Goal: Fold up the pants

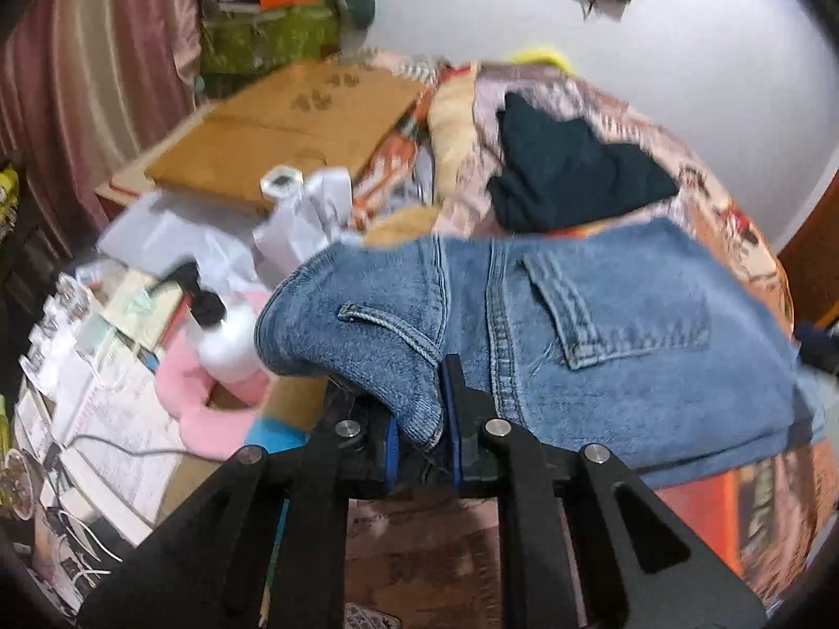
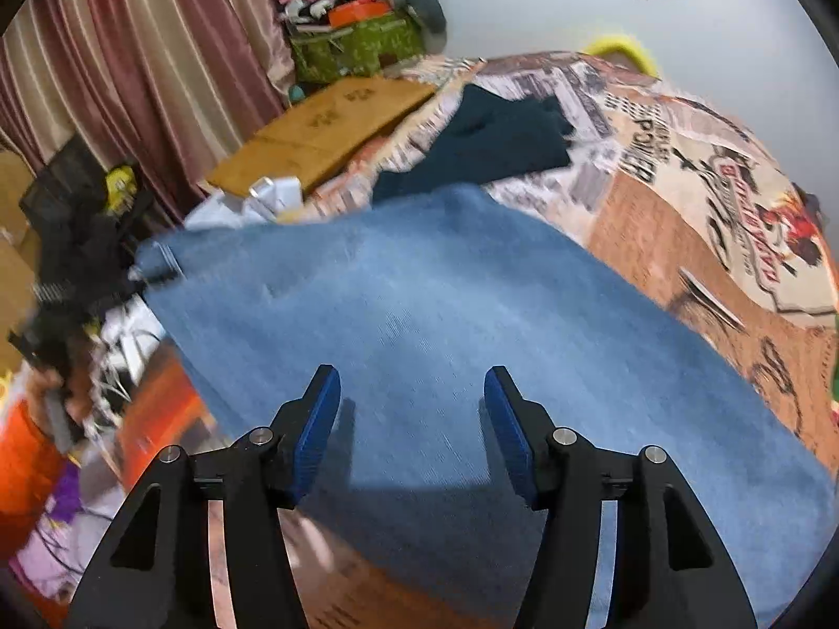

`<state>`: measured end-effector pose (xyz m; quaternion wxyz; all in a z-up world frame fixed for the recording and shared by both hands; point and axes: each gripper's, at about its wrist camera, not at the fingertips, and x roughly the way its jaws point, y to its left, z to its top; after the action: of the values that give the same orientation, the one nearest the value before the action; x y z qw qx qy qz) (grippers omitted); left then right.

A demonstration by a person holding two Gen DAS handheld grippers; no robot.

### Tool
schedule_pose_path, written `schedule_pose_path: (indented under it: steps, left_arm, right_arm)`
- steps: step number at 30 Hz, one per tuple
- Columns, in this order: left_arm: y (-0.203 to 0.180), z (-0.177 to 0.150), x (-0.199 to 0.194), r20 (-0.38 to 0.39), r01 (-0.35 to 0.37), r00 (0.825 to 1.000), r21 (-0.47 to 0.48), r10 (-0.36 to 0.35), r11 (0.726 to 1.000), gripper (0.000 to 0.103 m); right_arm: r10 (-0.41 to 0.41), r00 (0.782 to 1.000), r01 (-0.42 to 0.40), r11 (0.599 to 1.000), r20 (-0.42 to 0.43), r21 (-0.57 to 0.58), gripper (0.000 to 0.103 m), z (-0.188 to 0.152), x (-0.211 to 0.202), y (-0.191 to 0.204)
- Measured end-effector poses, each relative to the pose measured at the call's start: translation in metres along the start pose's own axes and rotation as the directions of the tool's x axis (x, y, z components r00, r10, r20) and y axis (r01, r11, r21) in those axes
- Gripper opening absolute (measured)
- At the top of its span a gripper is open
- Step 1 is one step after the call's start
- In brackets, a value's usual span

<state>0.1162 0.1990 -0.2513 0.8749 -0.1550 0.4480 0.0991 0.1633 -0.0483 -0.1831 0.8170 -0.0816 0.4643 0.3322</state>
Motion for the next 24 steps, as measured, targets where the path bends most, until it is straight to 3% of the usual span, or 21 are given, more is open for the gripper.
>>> schedule_pose_path:
  steps: [5, 9, 13, 19, 22, 24]
  left_arm:
    - [0.005, -0.015, 0.022, -0.062, 0.004, 0.998, -0.016, -0.005, 1.0, 0.029]
    - [0.014, -0.015, 0.012, -0.088, 0.015, 0.996, -0.019, -0.017, 1.0, 0.036]
    - [0.019, -0.014, -0.001, -0.085, 0.018, 0.996, 0.013, -0.017, 1.0, 0.045]
    - [0.018, -0.009, -0.026, -0.073, -0.041, 0.996, 0.062, 0.045, 0.997, 0.046]
    - [0.022, -0.003, -0.041, -0.051, -0.05, 0.997, 0.052, 0.053, 0.997, 0.053]
    - [0.023, 0.006, -0.05, -0.027, -0.052, 0.998, 0.031, 0.053, 0.998, 0.061]
  right_arm:
    - [0.013, 0.999, -0.012, 0.999, -0.033, 0.037, 0.059, 0.018, 0.034, 0.008]
    - [0.011, 0.996, -0.006, 0.998, -0.092, 0.056, 0.06, 0.006, 0.052, 0.008]
    - [0.005, 0.999, -0.003, 0.999, -0.052, 0.033, 0.064, -0.013, 0.035, 0.007]
    - [0.03, 0.997, -0.026, 0.998, -0.067, 0.056, 0.064, -0.028, 0.004, -0.008]
    - [-0.016, 0.999, 0.02, 0.991, -0.032, 0.136, 0.064, -0.023, -0.01, -0.037]
    - [-0.113, 0.993, 0.115, 0.976, -0.022, 0.186, 0.066, -0.023, -0.014, -0.066]
